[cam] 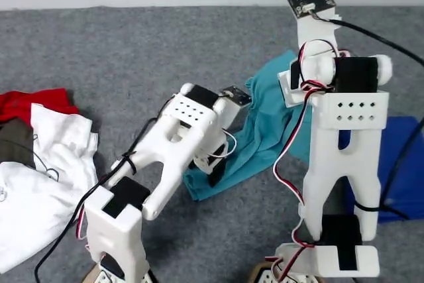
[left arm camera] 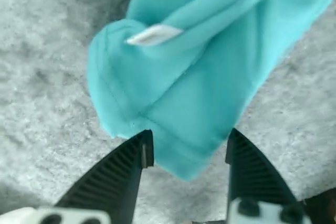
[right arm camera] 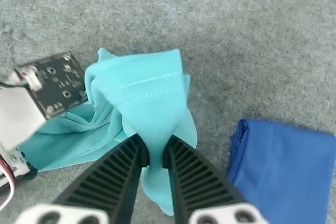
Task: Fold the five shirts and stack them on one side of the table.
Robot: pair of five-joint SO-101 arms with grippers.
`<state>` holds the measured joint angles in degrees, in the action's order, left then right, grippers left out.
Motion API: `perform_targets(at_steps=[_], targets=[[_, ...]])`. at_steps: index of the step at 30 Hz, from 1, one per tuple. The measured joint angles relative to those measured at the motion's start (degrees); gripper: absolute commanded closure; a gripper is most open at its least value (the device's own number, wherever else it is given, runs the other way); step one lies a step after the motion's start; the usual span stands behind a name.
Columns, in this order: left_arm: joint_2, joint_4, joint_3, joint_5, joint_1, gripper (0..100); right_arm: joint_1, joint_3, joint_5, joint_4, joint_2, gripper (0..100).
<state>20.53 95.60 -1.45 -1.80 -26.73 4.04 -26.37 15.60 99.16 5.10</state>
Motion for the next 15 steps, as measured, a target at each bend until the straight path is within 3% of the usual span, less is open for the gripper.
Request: perform_targets(at_steps=[15], targets=[[0.0, -2.8, 6.2, -0.1, -0.1, 78, 0.0, 0.0, 0.0, 0.0, 0.0, 98.9]])
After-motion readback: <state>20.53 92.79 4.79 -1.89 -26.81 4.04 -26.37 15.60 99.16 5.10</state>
